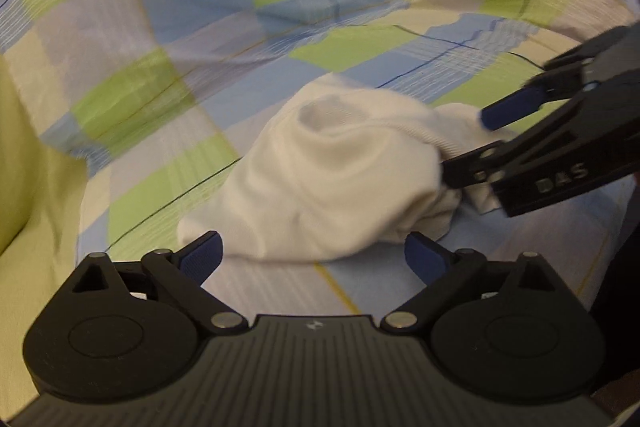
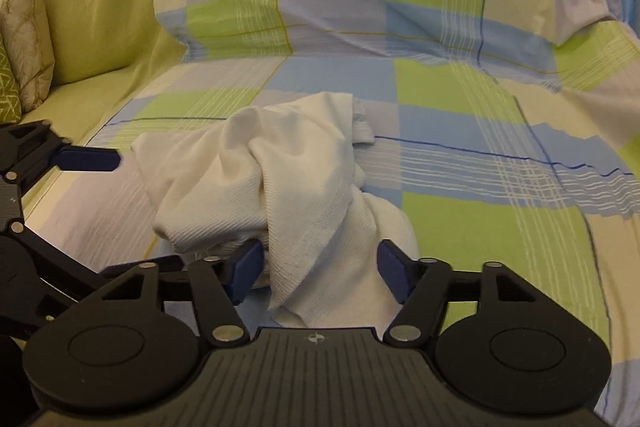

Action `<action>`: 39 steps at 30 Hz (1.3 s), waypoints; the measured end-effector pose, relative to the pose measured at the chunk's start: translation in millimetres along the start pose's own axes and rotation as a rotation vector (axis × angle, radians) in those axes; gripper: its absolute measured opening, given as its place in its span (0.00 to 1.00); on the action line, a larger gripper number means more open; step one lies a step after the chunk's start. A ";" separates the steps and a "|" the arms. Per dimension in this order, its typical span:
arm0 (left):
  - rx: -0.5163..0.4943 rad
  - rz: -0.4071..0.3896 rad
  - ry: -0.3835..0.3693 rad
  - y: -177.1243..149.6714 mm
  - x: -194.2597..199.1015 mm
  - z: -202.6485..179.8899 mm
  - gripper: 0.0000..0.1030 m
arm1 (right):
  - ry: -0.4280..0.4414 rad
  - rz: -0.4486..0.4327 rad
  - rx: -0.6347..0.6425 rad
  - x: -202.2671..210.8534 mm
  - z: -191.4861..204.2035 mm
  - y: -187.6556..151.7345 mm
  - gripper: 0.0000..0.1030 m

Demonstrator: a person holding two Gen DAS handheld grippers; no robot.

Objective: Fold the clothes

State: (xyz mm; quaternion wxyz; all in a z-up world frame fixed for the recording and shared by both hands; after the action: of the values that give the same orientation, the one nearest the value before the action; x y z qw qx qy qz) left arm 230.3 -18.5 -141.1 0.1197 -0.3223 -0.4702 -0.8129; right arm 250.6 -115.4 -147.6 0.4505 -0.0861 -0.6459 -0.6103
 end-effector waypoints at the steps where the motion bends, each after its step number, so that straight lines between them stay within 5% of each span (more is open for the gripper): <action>1: -0.019 -0.001 -0.018 0.9 -4.6 -3.4 0.73 | 0.026 0.006 -0.006 -2.2 1.2 -0.2 0.15; 5: -0.014 0.005 -0.077 2.4 -11.7 -7.4 0.16 | 0.047 -0.043 -0.035 9.8 -3.4 5.7 0.04; 6: -0.013 -0.010 -0.055 4.6 -7.6 -3.3 0.05 | 0.045 -0.064 -0.056 16.5 -8.9 9.9 0.04; 7: -0.011 -0.029 -0.028 7.2 -2.5 1.6 0.04 | 0.042 -0.084 -0.077 23.2 -14.4 14.1 0.04; 10: 0.064 -0.079 -0.032 20.7 18.2 23.2 0.04 | 0.033 -0.160 -0.114 54.3 -33.1 36.8 0.04; 18: 0.066 -0.267 -0.011 67.8 117.6 48.6 0.04 | 0.032 -0.427 -0.093 181.6 -44.9 98.9 0.04; 22: 0.083 -0.291 -0.036 84.6 132.2 57.4 0.05 | -0.003 -0.484 -0.090 201.0 -52.1 120.7 0.04; 25: 0.119 -0.248 -0.048 87.8 117.3 67.8 0.14 | -0.025 -0.443 -0.105 171.2 -61.0 131.0 0.08; 27: 0.178 -0.147 -0.047 75.3 79.9 78.6 0.38 | -0.057 -0.349 -0.114 129.9 -69.5 128.9 0.35; 28: 0.197 -0.106 -0.038 66.3 65.1 82.0 0.39 | -0.079 -0.312 -0.111 113.3 -73.7 125.0 0.54; 31: 0.216 -0.042 -0.016 38.6 43.5 84.6 0.38 | -0.096 -0.266 -0.110 92.8 -78.0 107.5 0.52; 34: 0.191 -0.029 -0.028 16.0 43.0 76.9 0.42 | -0.011 -0.206 -0.053 92.4 -57.7 78.2 0.53; 39: 0.165 -0.002 -0.038 -12.0 48.9 64.8 0.51 | 0.193 -0.007 0.336 94.3 28.8 -10.4 0.51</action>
State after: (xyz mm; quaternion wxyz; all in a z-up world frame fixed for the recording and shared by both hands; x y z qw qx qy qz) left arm 213.6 47.6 -95.6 0.1362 -0.3261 -0.5379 -0.7653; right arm 175.3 -134.3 -85.8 0.5164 0.0517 -0.6928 -0.5007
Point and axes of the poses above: each gripper's, at about its wrist camera, not at the fingertips, and x roughly against the way its jaws point, z to its left, y to its top, the point moved 8 cm from there along -x, roughly the way its jaws point, and after that the axes turned 5 degrees about -x, right-handed, at the moved point
